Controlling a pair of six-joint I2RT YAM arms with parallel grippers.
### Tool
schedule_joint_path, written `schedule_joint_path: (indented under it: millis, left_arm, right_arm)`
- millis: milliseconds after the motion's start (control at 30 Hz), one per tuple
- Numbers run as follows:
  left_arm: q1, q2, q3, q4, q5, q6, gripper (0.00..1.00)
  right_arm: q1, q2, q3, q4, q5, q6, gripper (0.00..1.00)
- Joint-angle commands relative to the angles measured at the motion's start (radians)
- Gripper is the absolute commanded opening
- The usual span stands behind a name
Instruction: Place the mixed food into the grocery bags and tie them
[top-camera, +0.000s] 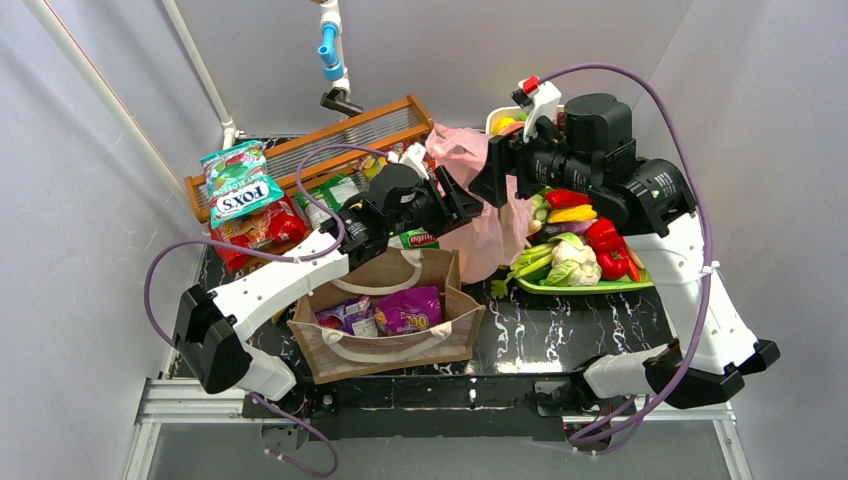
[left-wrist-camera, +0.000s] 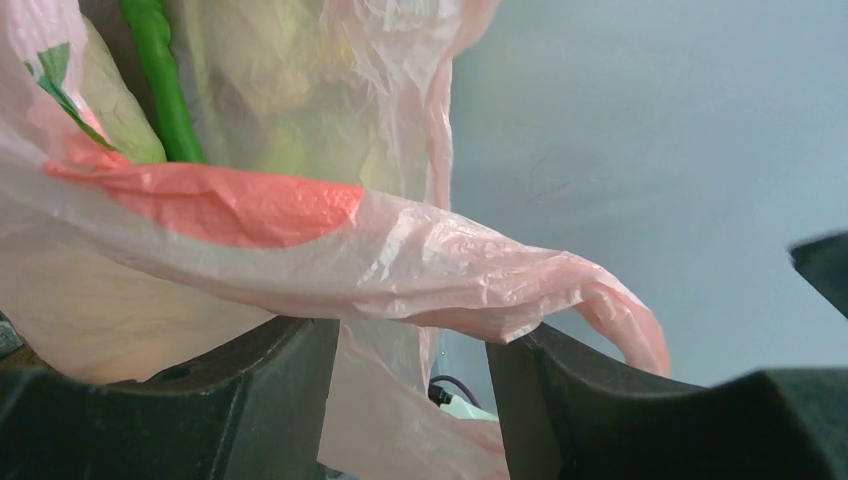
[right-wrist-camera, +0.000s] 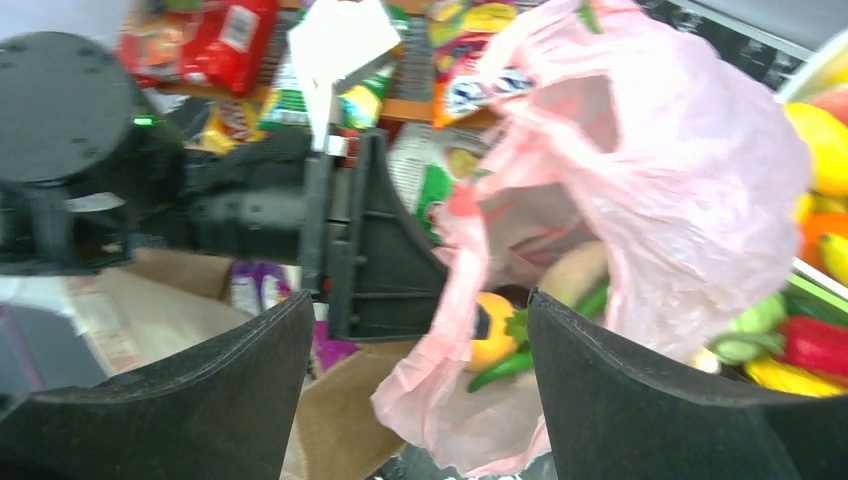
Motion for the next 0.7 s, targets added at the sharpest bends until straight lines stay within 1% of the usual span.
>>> schedule_joint_path:
  millis: [0, 167, 333, 433, 533, 667]
  left_arm:
    - [-0.005, -0.016, 0.007, 0.011, -0.004, 0.0, 0.53]
    - [-0.004, -0.034, -0.017, 0.011, -0.008, -0.007, 0.53]
    - [-0.004, -0.061, -0.056, 0.013, -0.013, -0.022, 0.53]
    - [-0.004, -0.077, -0.077, 0.011, -0.019, -0.026, 0.53]
    - [-0.004, -0.087, -0.09, 0.011, -0.023, -0.03, 0.53]
    - [-0.004, -0.091, -0.095, 0.008, -0.022, -0.029, 0.53]
  right_arm:
    - [-0.002, -0.053, -0.067, 0.046, 0.223, -0.03, 0.84]
    - [-0.002, -0.092, -0.125, 0.124, 0.156, -0.048, 0.87]
    - [-0.01, -0.036, -0.123, 0.184, 0.224, -0.13, 0.91]
    - [-0.015, 0.063, -0.047, 0.156, 0.224, -0.186, 0.98]
    - [-0.02, 0.162, 0.055, 0.107, 0.213, -0.224, 0.98]
    - [-0.028, 0.258, 0.151, 0.055, 0.141, -0.252, 0.98]
